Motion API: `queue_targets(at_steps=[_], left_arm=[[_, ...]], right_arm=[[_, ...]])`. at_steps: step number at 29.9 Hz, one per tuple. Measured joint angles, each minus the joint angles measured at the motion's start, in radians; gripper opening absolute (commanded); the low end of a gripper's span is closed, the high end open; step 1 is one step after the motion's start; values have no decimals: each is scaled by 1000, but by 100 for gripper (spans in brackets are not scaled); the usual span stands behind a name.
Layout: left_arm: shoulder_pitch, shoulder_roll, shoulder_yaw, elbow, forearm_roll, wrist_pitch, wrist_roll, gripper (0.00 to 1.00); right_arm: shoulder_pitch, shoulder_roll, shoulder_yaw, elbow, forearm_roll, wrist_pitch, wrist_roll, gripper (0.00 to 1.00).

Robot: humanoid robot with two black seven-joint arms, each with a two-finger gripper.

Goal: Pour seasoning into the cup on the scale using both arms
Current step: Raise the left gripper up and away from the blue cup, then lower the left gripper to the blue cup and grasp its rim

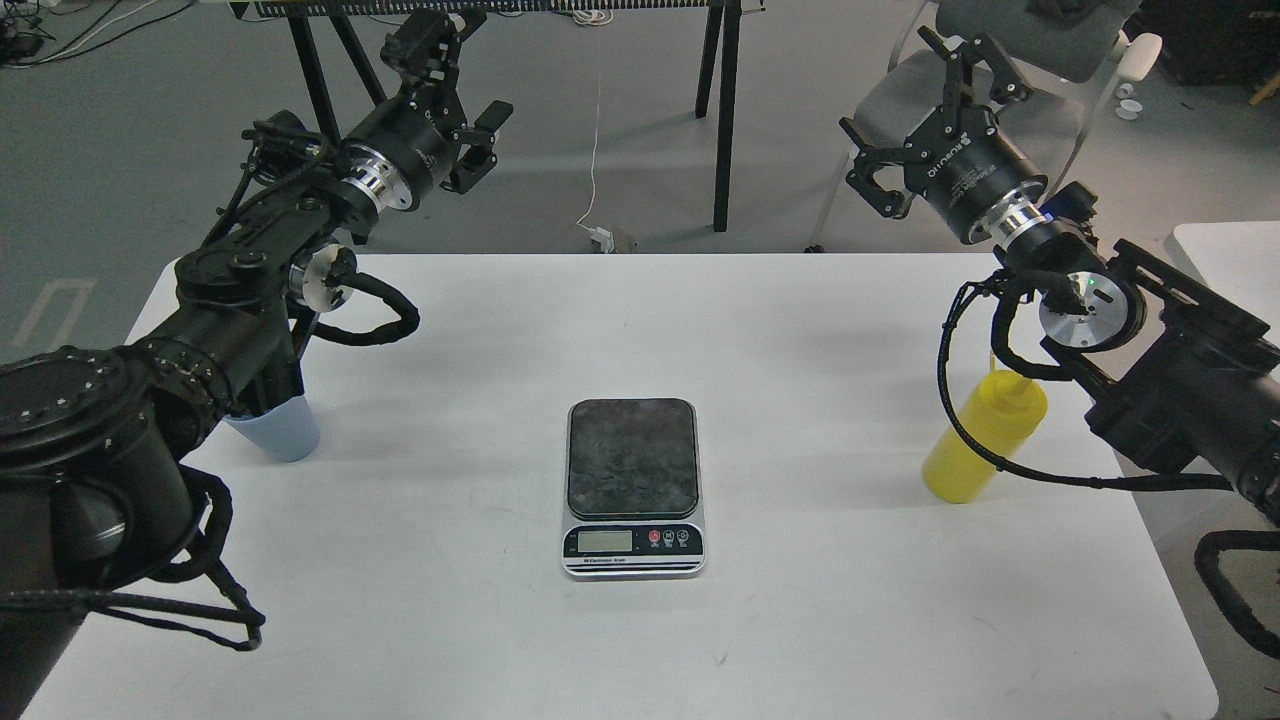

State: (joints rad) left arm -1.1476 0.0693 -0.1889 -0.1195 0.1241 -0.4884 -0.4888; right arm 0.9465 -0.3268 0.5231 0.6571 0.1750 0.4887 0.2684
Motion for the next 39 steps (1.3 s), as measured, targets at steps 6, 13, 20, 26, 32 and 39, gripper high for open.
queue_targets(at_steps=[6, 13, 20, 26, 32, 39], left_arm=[[1, -10, 14, 2, 11, 30, 0, 100], [-13, 8, 12, -2, 9, 3, 0, 100], [-16, 98, 80, -3, 88, 0, 0, 100], [-31, 182, 281, -6, 383, -1, 0, 100], [-55, 340, 335, -94, 656, -1, 0, 100], [-87, 621, 331, -479, 939, 0, 0, 100]], right_arm=[[0, 0, 0, 0, 0, 0, 0, 99], [1, 0, -2, -1, 0, 0, 0, 99], [-4, 0, -3, 0, 0, 0, 1, 99], [-6, -2, -3, 1, 0, 0, 2, 99], [-8, -4, -3, 1, 0, 0, 2, 99], [-9, -6, -3, 2, 0, 0, 2, 99]])
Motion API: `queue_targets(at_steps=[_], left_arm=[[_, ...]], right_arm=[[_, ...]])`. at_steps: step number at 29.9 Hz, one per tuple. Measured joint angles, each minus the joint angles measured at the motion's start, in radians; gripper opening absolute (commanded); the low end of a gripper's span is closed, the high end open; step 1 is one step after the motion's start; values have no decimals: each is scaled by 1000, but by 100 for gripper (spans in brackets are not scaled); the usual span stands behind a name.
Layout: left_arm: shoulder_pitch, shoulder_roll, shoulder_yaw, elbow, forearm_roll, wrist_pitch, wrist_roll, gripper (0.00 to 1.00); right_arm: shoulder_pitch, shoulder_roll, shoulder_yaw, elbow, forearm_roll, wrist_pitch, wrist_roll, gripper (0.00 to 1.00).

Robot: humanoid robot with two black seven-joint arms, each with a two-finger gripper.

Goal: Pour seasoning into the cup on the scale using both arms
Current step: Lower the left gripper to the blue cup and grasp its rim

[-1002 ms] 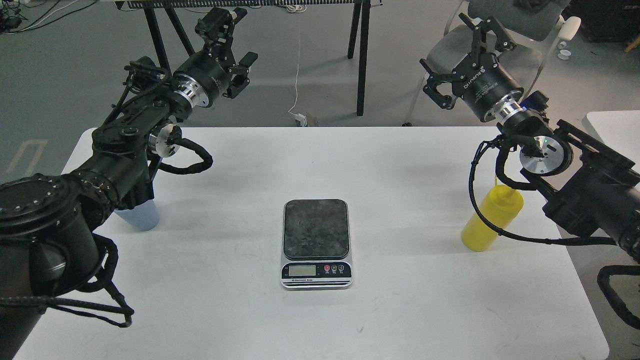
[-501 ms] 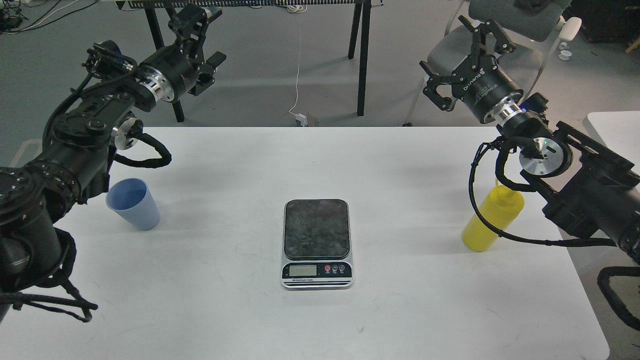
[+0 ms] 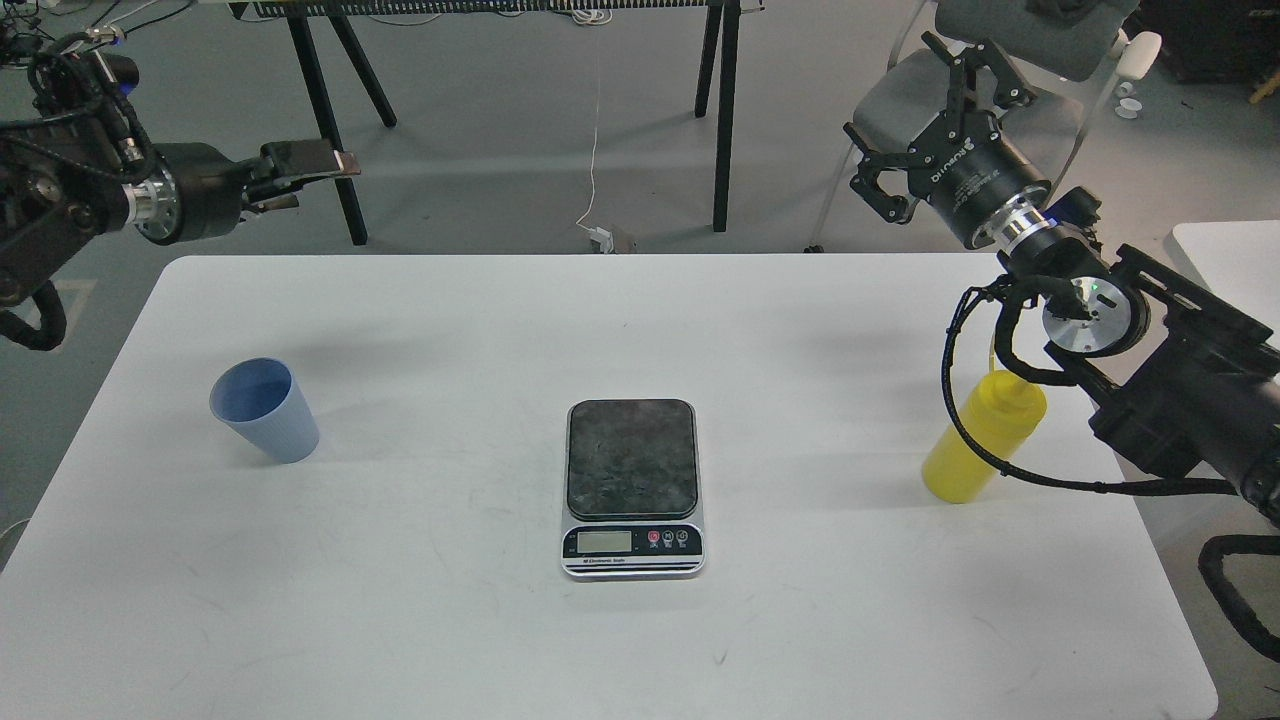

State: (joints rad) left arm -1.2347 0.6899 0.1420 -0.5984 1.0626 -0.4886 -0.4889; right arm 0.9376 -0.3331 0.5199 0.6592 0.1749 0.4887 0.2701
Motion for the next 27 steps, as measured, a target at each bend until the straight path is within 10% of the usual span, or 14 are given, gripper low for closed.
queue_targets(at_steps=[7, 27], left_arm=[[38, 129, 6, -206, 356, 43, 0, 100], [227, 115, 10, -86, 499, 205, 0, 100]], right_arm=[[-4, 0, 0, -1, 0, 0, 0, 99], [-6, 5, 0, -1, 0, 0, 0, 99]])
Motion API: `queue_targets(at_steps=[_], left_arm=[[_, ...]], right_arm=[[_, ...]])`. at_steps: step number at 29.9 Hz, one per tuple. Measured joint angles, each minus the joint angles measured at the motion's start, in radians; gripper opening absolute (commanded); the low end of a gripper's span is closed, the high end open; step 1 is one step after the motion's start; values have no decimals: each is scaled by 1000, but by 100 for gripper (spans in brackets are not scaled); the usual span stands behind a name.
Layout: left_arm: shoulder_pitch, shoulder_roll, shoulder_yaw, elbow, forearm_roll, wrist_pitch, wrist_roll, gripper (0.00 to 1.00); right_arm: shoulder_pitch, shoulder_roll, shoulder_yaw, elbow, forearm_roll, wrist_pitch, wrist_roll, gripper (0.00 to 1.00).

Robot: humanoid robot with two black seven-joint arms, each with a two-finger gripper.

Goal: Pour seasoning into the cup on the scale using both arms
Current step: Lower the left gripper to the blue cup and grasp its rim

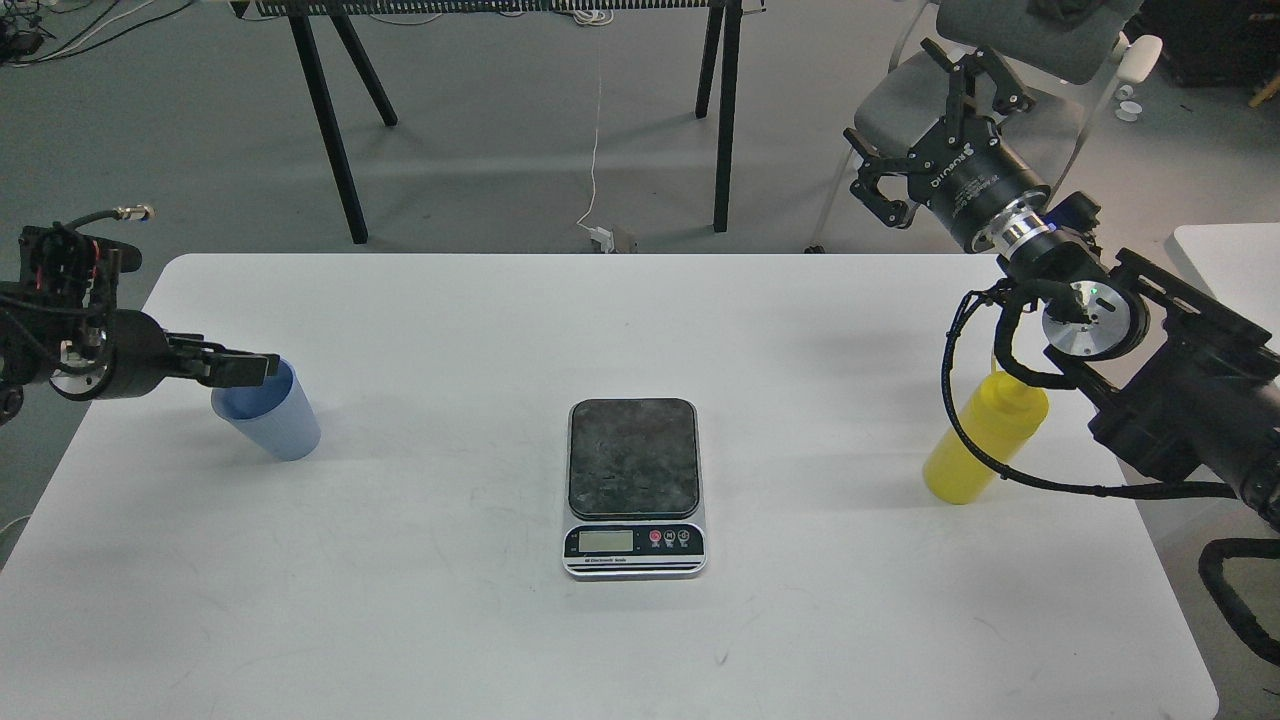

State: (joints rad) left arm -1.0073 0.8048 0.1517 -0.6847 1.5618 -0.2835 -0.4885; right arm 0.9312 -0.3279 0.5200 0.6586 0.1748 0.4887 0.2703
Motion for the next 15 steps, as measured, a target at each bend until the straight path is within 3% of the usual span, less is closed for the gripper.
queue_targets(at_steps=[13, 15], left_arm=[[50, -52, 0, 85, -10, 29, 0, 98], [56, -58, -1, 100, -12, 29, 0, 94]], right_arm=[[2, 4, -2, 0, 0, 0, 1, 99], [2, 1, -2, 0, 0, 0, 1, 99]])
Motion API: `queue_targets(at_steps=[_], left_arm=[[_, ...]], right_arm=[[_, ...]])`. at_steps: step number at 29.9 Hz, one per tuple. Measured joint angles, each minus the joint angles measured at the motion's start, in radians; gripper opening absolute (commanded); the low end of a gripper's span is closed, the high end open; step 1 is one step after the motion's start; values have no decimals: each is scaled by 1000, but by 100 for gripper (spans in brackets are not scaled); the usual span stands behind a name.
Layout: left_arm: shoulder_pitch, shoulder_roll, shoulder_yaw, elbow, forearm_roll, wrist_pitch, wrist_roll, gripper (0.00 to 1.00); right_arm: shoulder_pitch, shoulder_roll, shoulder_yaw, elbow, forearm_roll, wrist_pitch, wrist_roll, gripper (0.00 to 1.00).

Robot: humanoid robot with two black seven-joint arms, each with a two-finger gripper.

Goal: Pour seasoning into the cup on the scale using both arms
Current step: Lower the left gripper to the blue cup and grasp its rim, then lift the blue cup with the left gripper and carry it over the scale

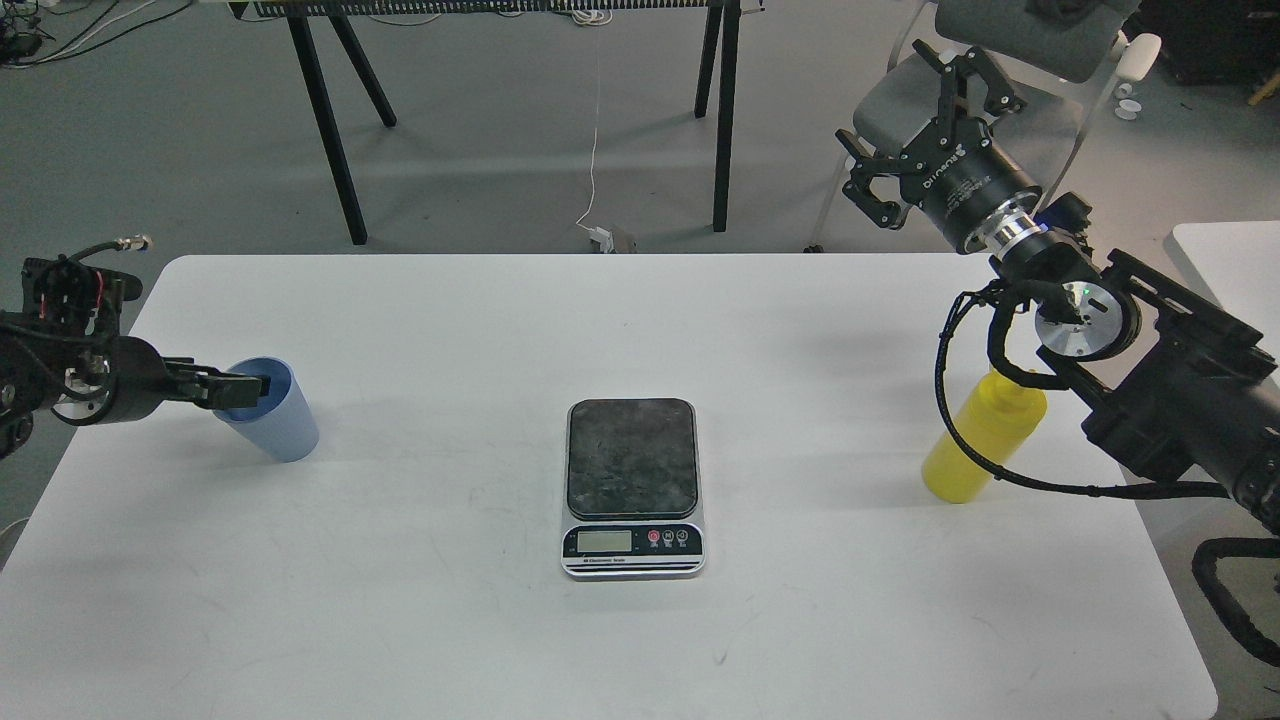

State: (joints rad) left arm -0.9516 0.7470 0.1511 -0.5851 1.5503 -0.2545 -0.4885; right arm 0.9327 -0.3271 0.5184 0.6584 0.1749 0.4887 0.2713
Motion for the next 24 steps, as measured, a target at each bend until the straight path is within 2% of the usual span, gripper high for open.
queue_targets(at_steps=[1, 6, 8, 11, 12, 17, 24], left_arm=[[1, -2, 0, 2, 0, 0, 0, 90], [4, -6, 0, 6, 7, 0, 0, 60], [8, -6, 0, 7, 10, 3, 0, 45], [17, -6, 6, 7, 20, 19, 0, 16], [20, -6, 17, 7, 35, 26, 0, 10], [11, -2, 58, 7, 93, 54, 0, 5], [-4, -1, 61, 13, 73, 55, 0, 4]], right_arm=[[0, -1, 0, 0, 0, 0, 0, 99], [0, -1, 0, 1, 0, 0, 0, 99], [0, 0, 0, 1, 0, 0, 0, 99], [0, 3, 0, 0, 0, 0, 0, 99], [0, 3, 0, 0, 0, 0, 0, 99], [-1, 3, 0, 1, 0, 0, 0, 100], [-2, 4, -1, 2, 0, 0, 0, 99]])
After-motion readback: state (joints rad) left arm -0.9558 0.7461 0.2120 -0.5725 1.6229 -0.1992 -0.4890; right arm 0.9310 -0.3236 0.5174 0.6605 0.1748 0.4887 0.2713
